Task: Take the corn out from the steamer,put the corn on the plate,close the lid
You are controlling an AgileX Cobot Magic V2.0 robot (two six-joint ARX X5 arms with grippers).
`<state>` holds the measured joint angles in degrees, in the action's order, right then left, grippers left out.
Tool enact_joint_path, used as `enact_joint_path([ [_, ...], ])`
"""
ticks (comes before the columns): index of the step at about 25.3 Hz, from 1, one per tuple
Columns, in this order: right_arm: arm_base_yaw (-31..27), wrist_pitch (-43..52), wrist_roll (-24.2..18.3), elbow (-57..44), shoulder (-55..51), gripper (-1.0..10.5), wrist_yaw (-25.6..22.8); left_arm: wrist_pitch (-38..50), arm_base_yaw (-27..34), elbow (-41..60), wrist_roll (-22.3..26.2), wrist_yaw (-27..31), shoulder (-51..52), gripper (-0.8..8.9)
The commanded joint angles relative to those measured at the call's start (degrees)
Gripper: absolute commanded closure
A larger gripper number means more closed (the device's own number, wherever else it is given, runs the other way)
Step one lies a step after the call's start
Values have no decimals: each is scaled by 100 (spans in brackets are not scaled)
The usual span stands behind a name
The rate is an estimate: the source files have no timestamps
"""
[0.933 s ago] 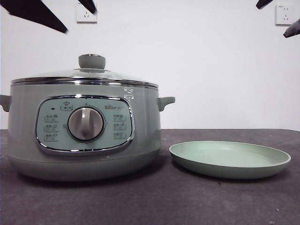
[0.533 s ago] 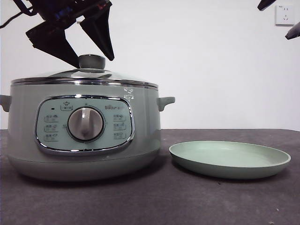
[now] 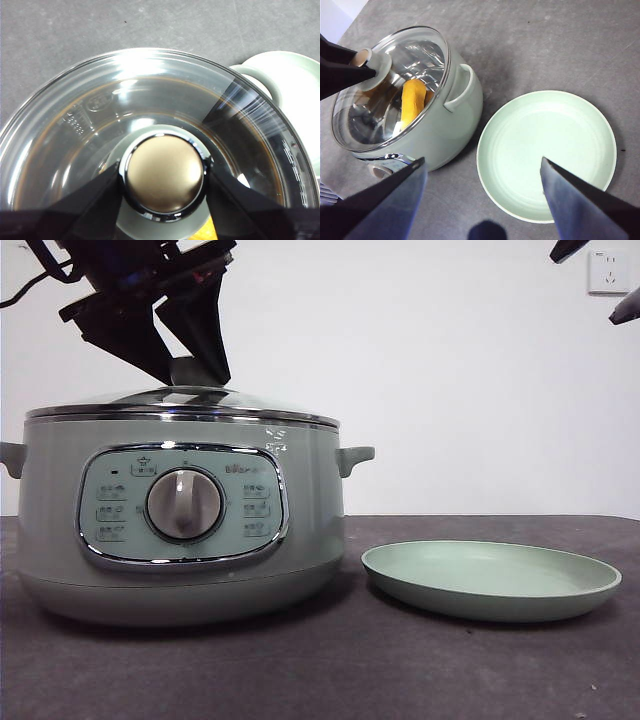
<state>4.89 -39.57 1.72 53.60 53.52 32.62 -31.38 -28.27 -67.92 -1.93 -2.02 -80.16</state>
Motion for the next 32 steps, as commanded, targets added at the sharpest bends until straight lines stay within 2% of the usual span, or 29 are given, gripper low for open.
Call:
enact_joint_path([
  [1, 96, 96, 68, 13, 24, 568, 7, 140, -28, -35, 109, 186, 63, 822],
  [4, 400, 304, 240, 15, 151, 568, 2, 162, -28, -50, 107, 520, 485, 822],
  [8, 1154, 767, 555, 50, 682, 573, -39, 166, -28, -50, 92, 1119, 1375, 822],
  [12, 2111, 841, 584, 599, 1659, 571, -625, 72, -26, -50, 118, 1716, 2350, 822],
  [16, 2979, 669, 323, 1725, 2883, 559, -1130, -223, -26, -50, 190, 2214, 3130, 823],
  [20, 3462, 369, 81, 2605, 3700, 542, -1655, -472, -26, -50, 221, 2677, 3477, 823],
  [25, 3862, -326, -140, 3891, 4817, 501, -2245, -706, -26, -50, 219, 2981, 3792, 823],
  [32, 4183, -892, -378, 5217, 6188, 506, -2636, -951, -26, -50, 214, 3206, 3950, 822],
])
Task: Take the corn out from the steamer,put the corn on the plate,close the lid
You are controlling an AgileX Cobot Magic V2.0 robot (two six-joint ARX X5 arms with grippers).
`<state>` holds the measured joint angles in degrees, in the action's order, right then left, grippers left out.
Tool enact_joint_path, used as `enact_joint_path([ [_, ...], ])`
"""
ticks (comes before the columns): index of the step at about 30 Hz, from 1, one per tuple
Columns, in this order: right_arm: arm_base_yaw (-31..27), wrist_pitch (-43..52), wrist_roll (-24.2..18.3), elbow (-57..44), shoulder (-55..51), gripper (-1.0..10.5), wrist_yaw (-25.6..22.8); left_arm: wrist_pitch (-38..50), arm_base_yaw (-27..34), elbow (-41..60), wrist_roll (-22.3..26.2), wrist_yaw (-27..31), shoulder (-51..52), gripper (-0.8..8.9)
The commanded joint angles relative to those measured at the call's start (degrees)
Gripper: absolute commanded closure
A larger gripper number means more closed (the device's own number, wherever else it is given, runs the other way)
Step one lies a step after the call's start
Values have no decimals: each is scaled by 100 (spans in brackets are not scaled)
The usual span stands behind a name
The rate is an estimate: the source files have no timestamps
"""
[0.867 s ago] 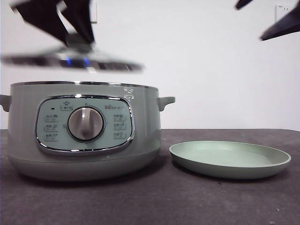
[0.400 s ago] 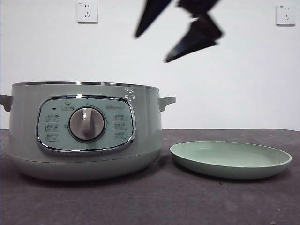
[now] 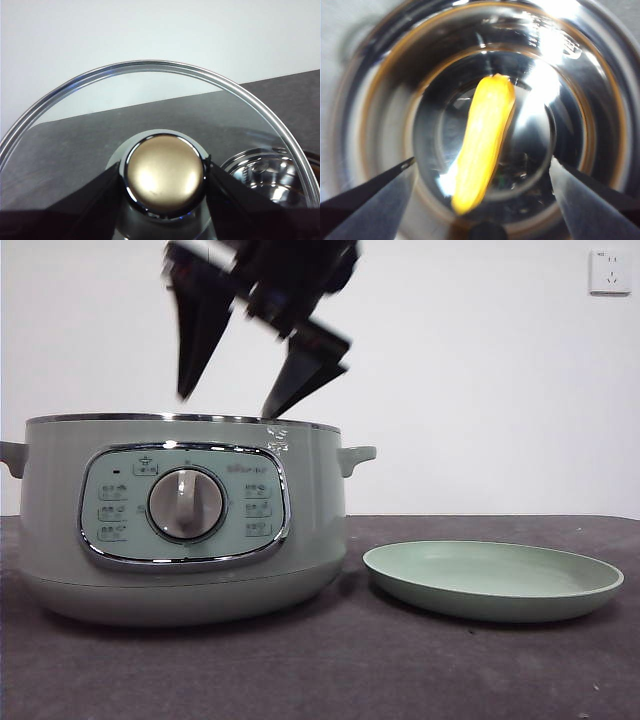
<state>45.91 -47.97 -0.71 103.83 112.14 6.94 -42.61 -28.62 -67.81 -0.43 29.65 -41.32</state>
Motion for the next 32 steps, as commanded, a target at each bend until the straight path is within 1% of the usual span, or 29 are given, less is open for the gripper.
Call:
enact_joint_path([
  [1, 118, -50, -138, 273, 459, 506, -162, 140, 9, -61, 48, 35, 66, 823],
  [6, 227, 17, -181, 393, 946, 510, -439, 127, 9, -61, 44, 28, 66, 823],
  [10, 227, 48, -201, 393, 1196, 528, -431, 122, 9, -61, 24, 17, 66, 822],
  [14, 227, 116, -203, 393, 1329, 667, -431, 116, 9, -61, 22, 17, 66, 823],
  [19, 232, 129, -197, 393, 1344, 967, -428, 92, 9, -61, 22, 15, 63, 823],
  [24, 245, 94, -179, 437, 1198, 962, -435, 92, 9, -61, 24, 13, 63, 823],
  [30, 234, -343, -157, 437, 479, 962, -442, 96, 9, -61, 24, -31, -31, 823],
  [32, 210, -555, -160, 437, 195, 962, -450, 114, 9, -61, 22, -175, -114, 823],
])
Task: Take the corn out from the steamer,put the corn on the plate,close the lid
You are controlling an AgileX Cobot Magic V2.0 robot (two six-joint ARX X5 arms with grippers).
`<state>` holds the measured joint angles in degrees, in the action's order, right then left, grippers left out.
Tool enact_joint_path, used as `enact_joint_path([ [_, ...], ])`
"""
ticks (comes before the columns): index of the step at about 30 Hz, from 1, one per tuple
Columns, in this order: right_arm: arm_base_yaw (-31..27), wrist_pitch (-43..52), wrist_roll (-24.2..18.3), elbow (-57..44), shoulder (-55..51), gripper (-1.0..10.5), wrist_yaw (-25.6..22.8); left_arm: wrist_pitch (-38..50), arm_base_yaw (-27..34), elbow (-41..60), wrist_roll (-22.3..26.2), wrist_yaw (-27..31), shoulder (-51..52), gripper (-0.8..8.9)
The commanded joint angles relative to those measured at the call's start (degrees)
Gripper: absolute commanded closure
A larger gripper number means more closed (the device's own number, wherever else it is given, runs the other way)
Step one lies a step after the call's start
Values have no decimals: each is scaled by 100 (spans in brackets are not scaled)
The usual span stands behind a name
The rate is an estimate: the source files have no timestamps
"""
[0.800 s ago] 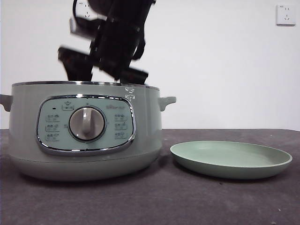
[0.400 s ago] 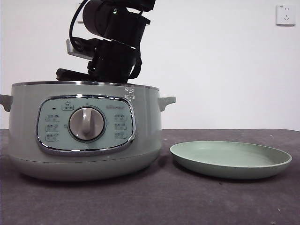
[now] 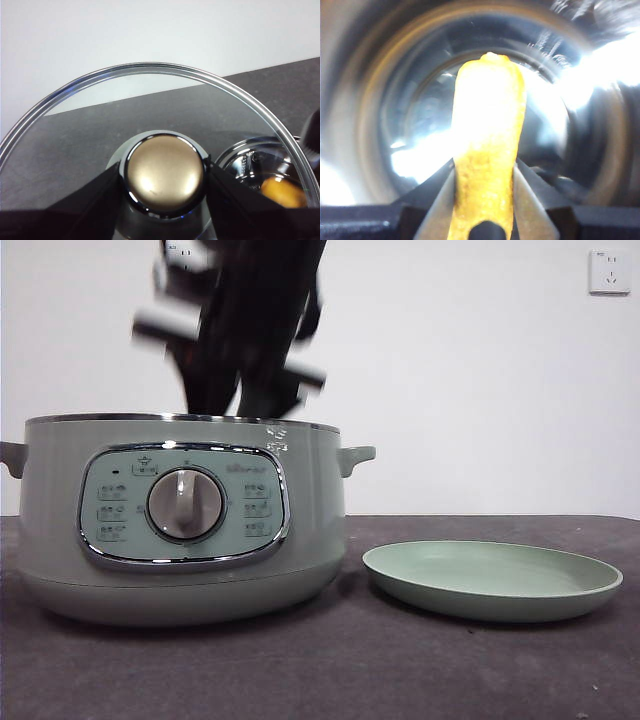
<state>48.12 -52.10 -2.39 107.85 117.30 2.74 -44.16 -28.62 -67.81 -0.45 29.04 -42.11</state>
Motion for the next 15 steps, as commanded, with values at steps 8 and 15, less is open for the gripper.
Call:
enact_joint_path([
  [8, -367, -1681, 116, 35, -1436, 962, -533, 649, 9, -61, 24, -994, -590, 823],
  [15, -933, -2651, 409, 24, -1832, 962, -778, 1012, 9, -61, -105, -1764, -1058, 823],
])
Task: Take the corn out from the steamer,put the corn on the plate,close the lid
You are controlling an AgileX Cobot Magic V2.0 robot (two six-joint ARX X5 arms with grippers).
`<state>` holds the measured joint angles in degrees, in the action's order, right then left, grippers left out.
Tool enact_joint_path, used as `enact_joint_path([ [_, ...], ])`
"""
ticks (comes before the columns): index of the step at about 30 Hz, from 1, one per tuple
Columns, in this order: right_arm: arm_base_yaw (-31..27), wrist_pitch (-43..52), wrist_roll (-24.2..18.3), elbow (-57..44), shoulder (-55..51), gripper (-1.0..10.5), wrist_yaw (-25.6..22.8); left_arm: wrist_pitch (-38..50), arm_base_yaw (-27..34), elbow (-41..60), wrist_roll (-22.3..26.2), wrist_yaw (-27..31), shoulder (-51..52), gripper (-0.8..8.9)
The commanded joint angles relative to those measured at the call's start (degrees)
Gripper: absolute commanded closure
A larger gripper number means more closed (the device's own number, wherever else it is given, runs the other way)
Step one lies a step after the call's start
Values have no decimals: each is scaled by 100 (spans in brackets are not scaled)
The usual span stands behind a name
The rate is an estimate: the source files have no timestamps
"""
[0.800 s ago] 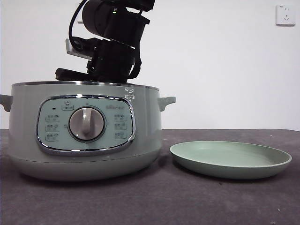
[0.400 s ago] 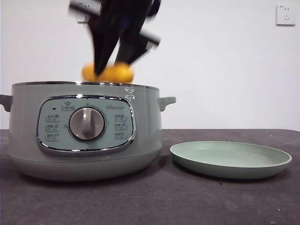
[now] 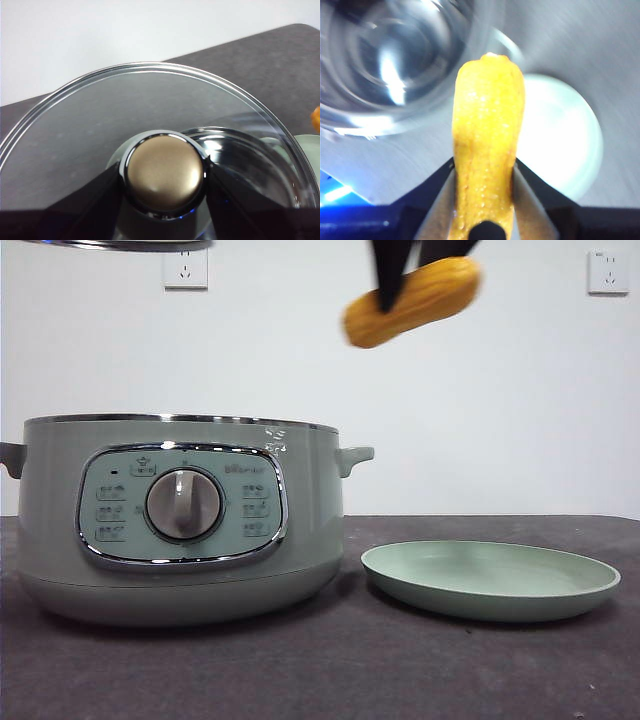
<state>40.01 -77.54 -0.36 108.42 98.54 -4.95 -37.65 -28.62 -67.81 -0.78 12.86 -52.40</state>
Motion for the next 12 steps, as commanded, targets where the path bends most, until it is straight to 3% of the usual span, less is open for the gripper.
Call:
enact_joint_path([
  [1, -225, -107, 254, -63, 44, 962, -11, 391, 7, -61, -74, -197, -83, 822],
  [9, -761, -4, 363, -1132, 42, 962, -310, 442, 7, -61, -192, -420, -280, 823],
  [12, -905, 463, 372, -1773, 17, 962, -334, 485, 7, -61, -205, -431, -280, 823],
])
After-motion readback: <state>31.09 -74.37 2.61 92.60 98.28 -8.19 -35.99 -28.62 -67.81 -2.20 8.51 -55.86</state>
